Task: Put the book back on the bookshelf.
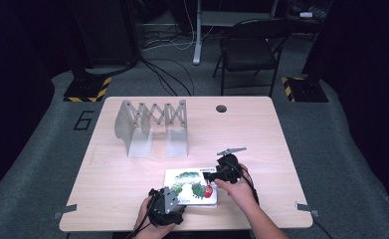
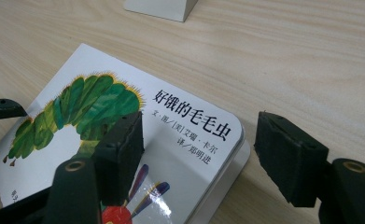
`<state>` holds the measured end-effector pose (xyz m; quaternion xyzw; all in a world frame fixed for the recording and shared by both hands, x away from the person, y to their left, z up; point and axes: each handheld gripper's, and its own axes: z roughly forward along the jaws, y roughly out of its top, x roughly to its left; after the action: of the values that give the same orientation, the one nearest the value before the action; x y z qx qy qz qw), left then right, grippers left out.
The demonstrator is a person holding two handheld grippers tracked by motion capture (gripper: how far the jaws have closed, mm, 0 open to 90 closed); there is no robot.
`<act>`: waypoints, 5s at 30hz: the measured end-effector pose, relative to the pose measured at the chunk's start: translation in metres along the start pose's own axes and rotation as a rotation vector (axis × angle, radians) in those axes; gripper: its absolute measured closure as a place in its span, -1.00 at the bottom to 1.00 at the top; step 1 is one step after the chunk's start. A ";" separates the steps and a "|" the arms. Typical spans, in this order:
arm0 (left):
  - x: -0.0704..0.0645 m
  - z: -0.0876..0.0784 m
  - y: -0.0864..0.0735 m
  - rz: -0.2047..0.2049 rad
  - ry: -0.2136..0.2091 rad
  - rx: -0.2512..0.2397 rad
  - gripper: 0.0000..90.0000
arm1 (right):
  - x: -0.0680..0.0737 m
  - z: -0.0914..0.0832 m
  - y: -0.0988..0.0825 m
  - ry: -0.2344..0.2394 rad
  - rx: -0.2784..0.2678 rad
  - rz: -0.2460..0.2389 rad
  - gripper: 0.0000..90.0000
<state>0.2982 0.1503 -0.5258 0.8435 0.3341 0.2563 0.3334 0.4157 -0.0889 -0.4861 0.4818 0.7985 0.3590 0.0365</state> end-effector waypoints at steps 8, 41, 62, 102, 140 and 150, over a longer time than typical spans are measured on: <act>0.000 0.000 0.000 0.002 0.000 -0.001 -0.67 | -0.005 0.004 0.002 0.029 0.009 0.040 -0.31; 0.000 0.001 -0.001 -0.005 0.003 -0.013 -0.67 | -0.004 0.019 0.009 0.092 0.070 0.052 -0.46; -0.001 0.001 -0.001 -0.006 0.011 -0.016 -0.68 | -0.001 0.021 0.009 0.113 0.078 0.040 -0.41; 0.020 0.004 -0.007 -0.217 -0.010 0.056 -0.88 | -0.001 0.017 0.010 0.129 0.074 0.031 -0.29; 0.034 -0.002 -0.005 -0.207 -0.128 0.109 -0.71 | -0.010 0.009 0.013 0.168 0.088 0.066 -0.09; 0.034 -0.002 -0.005 -0.202 -0.131 0.109 -0.70 | -0.014 0.005 0.017 0.191 0.107 0.059 0.02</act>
<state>0.3169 0.1790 -0.5211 0.8375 0.4083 0.1473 0.3320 0.4381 -0.0929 -0.4834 0.4701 0.8018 0.3611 -0.0761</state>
